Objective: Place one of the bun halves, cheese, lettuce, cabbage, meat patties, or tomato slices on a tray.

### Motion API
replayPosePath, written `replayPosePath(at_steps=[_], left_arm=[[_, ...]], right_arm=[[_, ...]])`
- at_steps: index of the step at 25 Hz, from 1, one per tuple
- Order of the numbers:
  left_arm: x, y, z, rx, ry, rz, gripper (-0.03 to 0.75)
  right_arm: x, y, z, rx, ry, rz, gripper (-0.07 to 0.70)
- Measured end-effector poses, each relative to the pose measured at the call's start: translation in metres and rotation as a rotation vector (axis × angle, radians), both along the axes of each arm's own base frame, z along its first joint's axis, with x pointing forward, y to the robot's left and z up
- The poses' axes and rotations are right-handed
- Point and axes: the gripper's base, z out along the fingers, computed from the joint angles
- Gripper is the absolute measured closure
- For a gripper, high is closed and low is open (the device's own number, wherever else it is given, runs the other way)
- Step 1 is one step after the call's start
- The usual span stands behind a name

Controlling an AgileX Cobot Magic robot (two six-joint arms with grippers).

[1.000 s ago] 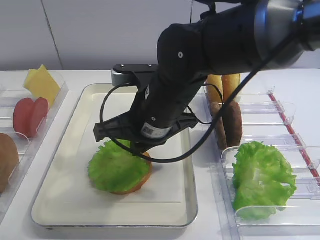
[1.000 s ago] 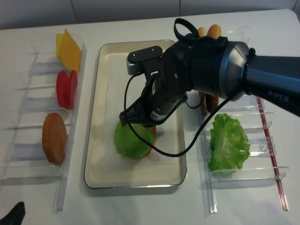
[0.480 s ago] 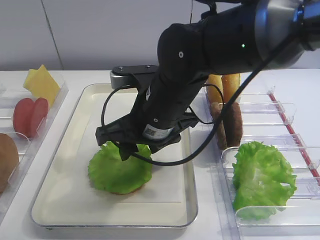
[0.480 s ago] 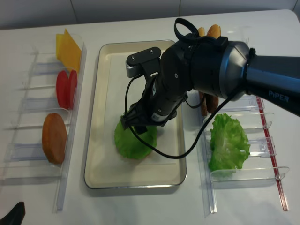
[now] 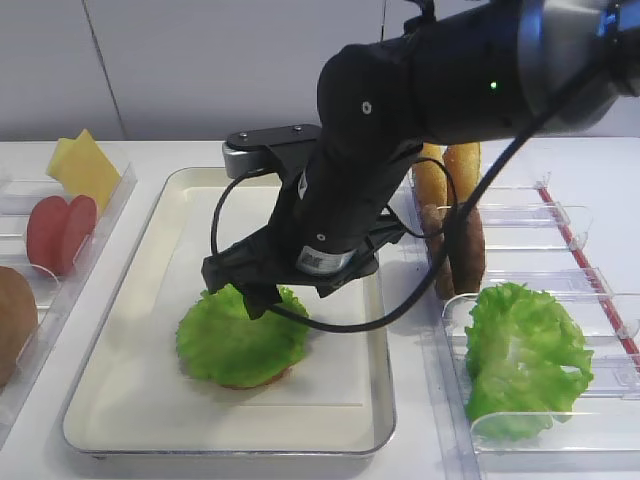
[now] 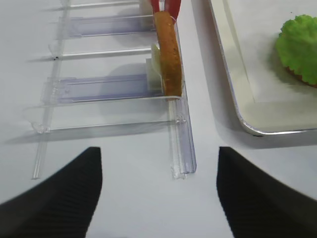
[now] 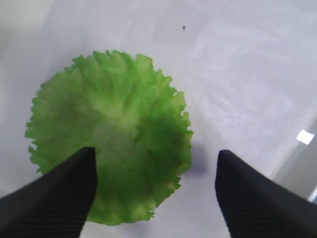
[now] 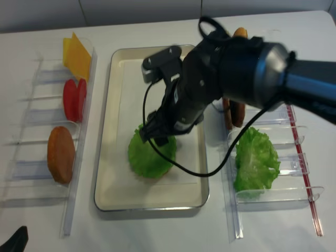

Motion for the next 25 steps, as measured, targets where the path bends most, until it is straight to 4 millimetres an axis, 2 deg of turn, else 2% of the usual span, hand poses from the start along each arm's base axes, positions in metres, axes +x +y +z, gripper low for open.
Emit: replayPosePath(at_steps=[7, 14, 25], left_arm=[[0.0, 0.0, 0.0, 0.0, 0.0, 0.0, 0.232], [0.0, 0.0, 0.0, 0.0, 0.0, 0.0, 0.233], [0.0, 0.0, 0.0, 0.0, 0.0, 0.0, 0.232]], right_arm=[[-0.012, -0.017, 0.043, -0.006, -0.1, 0.049, 0.09], [-0.027, -0.038, 0.066, -0.089, -0.101, 0.082, 0.09], [-0.057, -0.07, 0.11, -0.068, -0.192, 0.095, 0.09]])
